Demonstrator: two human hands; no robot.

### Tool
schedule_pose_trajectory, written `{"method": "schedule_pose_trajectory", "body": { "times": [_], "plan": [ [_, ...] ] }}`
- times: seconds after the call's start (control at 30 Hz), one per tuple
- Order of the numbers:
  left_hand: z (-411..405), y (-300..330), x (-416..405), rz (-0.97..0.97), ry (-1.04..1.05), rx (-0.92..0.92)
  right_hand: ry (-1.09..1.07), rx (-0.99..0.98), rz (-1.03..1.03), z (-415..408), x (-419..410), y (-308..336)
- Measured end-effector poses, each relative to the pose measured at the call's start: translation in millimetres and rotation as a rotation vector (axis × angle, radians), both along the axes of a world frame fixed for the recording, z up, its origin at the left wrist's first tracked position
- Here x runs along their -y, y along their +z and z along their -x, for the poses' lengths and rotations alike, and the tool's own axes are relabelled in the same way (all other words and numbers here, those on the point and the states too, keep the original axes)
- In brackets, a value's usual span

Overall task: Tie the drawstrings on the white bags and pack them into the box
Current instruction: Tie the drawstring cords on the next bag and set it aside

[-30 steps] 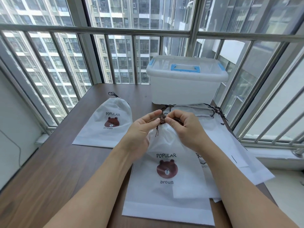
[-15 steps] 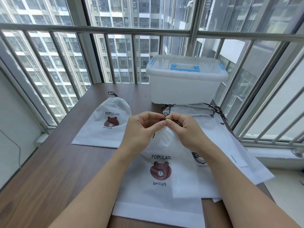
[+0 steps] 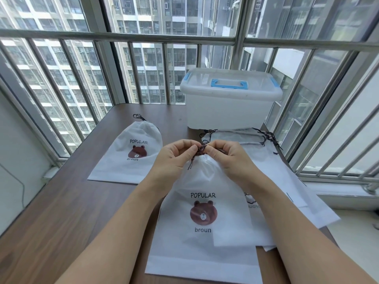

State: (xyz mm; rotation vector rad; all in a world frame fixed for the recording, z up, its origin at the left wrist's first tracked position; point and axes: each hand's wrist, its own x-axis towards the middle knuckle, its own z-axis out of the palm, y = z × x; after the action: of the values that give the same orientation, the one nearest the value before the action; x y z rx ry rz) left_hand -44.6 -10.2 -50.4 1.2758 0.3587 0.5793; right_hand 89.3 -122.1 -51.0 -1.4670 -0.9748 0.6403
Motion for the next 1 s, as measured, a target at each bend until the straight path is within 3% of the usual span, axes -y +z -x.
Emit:
{"method": "schedule_pose_trajectory", "body": {
  "times": [0.23, 0.4, 0.67, 0.83, 1.0],
  "plan": [
    [1.7, 1.2, 8.1, -0.331, 0.150, -0.096, 0.080, -0.059, -0.010, 2.9, 3.4, 2.6],
    [1.2, 0.0, 5.7, -0.219, 0.139, -0.089, 0.078, -0.114, -0.012, 2.7, 4.2, 3.1],
    [-0.1, 2.6, 7.2, 0.097, 0.007, 0.056, -0.011, 0.005, 0.007, 4.0, -0.8, 0.2],
    [-2.2, 0.8, 10.8, -0.131, 0.191, -0.008, -0.049, 0.046, 0.033, 2.4, 0.0, -1.5],
    [-3.1, -2.2, 4.3, -0.180, 0.257, -0.013, -0.076, 0.080, 0.054, 1.7, 0.5, 0.5]
  ]
}}
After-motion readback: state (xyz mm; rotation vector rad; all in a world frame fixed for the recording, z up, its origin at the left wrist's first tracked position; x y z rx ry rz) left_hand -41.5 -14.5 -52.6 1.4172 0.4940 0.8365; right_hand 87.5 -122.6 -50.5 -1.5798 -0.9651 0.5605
